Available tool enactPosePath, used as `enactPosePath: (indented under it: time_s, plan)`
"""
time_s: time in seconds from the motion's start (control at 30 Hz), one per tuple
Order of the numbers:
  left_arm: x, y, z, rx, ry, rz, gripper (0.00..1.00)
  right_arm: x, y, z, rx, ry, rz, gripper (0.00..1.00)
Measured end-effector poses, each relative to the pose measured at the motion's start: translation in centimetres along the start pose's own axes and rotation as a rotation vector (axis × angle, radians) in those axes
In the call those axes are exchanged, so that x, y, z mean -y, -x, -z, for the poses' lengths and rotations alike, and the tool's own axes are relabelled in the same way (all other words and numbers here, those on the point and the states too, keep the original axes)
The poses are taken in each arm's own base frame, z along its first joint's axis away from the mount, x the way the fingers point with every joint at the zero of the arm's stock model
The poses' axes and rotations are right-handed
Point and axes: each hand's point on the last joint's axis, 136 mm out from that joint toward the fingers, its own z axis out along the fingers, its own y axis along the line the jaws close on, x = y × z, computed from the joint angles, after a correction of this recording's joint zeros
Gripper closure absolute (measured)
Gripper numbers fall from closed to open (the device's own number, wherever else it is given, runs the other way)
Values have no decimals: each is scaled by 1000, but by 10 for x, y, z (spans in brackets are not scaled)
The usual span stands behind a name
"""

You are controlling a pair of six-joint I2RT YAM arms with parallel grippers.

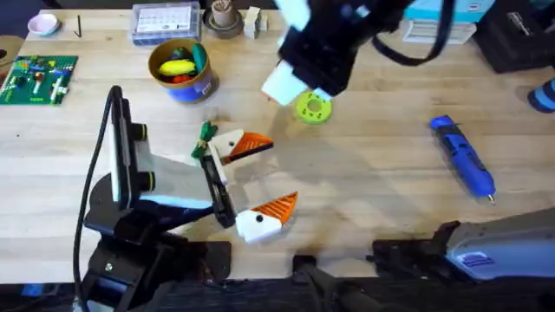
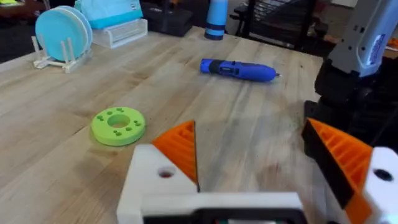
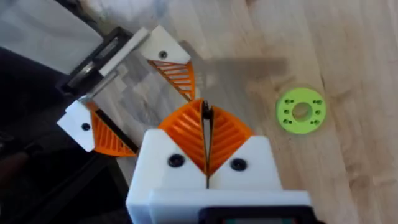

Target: Pick up the gripper from the table and insert it into the empty holder that is missing its gripper. Then pick up a screw, insert it into the mounting hole, and use the screwdriver to tighten it. Finally, clean up the table by picking up the vegetable and placing it into the bucket.

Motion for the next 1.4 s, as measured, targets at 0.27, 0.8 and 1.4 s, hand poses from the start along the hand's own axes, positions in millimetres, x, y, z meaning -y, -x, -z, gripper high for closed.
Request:
enactPosePath:
  time_s: [0.27, 0.8, 1.4]
  plan:
    - [0, 0, 0, 0, 0, 0, 9, -47, 6, -38, -116, 99, 158, 995]
    - [0, 0, 0, 0, 0, 0, 9, -51, 20, -63, -107, 107, 183, 995]
    - [0, 0, 0, 0, 0, 0, 9, -50, 21, -74, -124, 112, 180, 995]
